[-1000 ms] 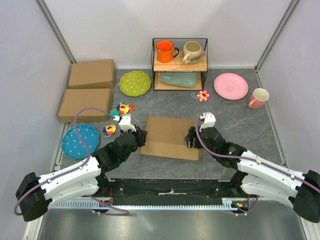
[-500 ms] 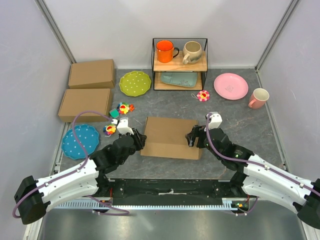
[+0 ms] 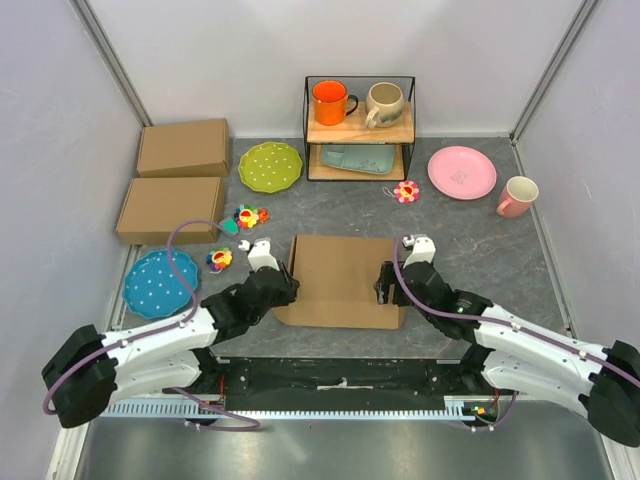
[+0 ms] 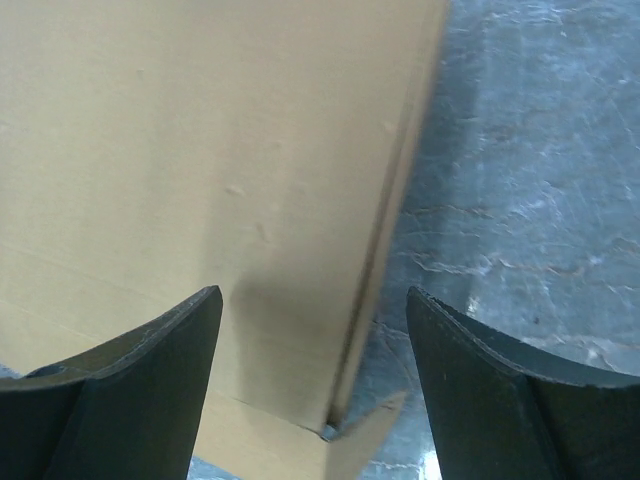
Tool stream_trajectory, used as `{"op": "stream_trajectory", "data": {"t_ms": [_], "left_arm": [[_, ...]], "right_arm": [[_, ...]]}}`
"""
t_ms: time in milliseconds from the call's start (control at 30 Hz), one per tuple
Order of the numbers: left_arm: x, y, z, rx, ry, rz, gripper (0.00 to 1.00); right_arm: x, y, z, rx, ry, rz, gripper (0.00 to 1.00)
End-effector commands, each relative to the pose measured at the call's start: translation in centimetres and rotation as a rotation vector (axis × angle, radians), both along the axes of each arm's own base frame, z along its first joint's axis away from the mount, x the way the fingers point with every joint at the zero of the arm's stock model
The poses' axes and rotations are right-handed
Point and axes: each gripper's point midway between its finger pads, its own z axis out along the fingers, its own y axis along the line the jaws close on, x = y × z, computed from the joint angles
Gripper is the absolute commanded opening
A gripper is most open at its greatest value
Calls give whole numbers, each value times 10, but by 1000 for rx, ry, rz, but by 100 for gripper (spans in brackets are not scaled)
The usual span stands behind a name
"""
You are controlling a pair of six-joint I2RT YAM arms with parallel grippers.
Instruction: Fold the paper box
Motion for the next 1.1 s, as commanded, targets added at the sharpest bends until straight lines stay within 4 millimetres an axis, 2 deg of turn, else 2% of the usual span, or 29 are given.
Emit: {"op": "stream_trajectory", "data": {"t_ms": [0,33,67,100,167,200,233,367,400,567,633,700,833,867,967,1067], "left_arm": [[-14,29,-18,-27,36,106,36],[-12,29,-10,-60,7,117,38],[-7,29,7,-114,-49,125,39],[-7,30,12,-136,-75,123,44],[-5,30,22,-167,-123,118,56],[-5,30,19,-168,-128,113,62],[-4,28,21,-176,-139,103,63],[-9,15,-2,-169,-75,55,63],[-11,15,-16,-136,-36,52,62],[-22,16,-52,-80,76,48,54],[-22,19,-55,-77,83,68,52],[-16,19,-44,-101,48,87,54],[4,14,23,-178,-127,82,60],[11,13,58,-222,-200,91,61],[22,18,106,-242,-312,87,67],[33,23,113,-193,-308,80,69]], "right_arm": [[2,-14,18,48,-66,-72,84],[2,-18,27,63,-90,-84,84],[4,-23,31,62,-110,-108,85],[4,-25,34,65,-118,-111,87],[1,-25,29,53,-109,-98,88],[1,-24,24,48,-94,-92,88],[0,-21,12,38,-70,-82,88],[-8,-2,-11,124,-31,-20,85],[-11,4,-15,158,-13,-3,84],[-19,2,-44,141,47,-12,78],[-20,1,-48,138,59,-13,76],[-19,1,-46,145,55,-25,75],[-15,0,-39,169,43,-53,74],[-15,0,-39,168,43,-59,74],[-14,-1,-39,166,46,-69,75],[-15,-3,-43,158,54,-79,75]]}}
